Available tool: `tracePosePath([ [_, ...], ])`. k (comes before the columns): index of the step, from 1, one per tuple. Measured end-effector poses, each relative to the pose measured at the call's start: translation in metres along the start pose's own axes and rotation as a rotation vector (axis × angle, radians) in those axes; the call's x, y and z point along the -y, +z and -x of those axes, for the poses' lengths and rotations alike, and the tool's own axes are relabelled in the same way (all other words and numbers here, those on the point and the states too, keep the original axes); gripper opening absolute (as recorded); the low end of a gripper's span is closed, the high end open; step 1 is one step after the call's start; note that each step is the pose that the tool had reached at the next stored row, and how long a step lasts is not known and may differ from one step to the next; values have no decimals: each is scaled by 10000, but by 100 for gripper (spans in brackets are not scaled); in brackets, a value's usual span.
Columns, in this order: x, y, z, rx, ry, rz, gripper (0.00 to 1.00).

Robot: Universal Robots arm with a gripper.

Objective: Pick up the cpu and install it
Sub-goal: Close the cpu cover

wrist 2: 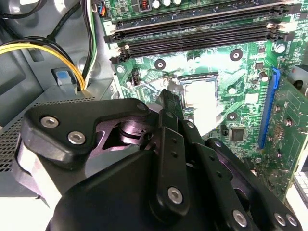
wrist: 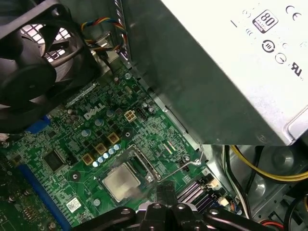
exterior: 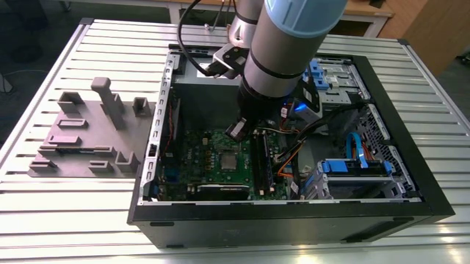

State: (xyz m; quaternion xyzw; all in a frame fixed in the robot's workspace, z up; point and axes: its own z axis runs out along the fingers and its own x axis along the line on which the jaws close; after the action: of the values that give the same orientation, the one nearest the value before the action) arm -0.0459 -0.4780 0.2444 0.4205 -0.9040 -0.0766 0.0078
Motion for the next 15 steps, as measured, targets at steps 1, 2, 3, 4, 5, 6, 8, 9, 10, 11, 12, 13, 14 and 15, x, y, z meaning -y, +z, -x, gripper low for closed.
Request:
tracePosePath([
  [1, 1, 0, -1, 0, 0, 0, 10],
  [2, 1, 0, -1, 0, 0, 0, 10],
  [3, 2, 0, -1, 0, 0, 0, 10],
  [4, 2, 0, -2, 1, 0, 0, 10],
  [5, 1, 0, -3, 0, -1, -1, 10],
  [6, -2, 0, -5, 1, -1, 0, 10],
  [8, -17, 2, -19, 1, -1, 0, 10],
  [9, -30, 3, -29, 1, -1, 0, 10],
  [10, -41, 5, -39, 1, 0, 0, 10],
  [11, -51, 6, -47, 0, 0, 0, 10],
  [12, -61, 7, -56, 0, 0, 0, 10],
  [13, -79, 8, -72, -1, 0, 0, 10],
  [14, -107, 12, -96, 0, -1, 0, 10],
  [15, -132, 15, -117, 0, -1, 0, 10],
])
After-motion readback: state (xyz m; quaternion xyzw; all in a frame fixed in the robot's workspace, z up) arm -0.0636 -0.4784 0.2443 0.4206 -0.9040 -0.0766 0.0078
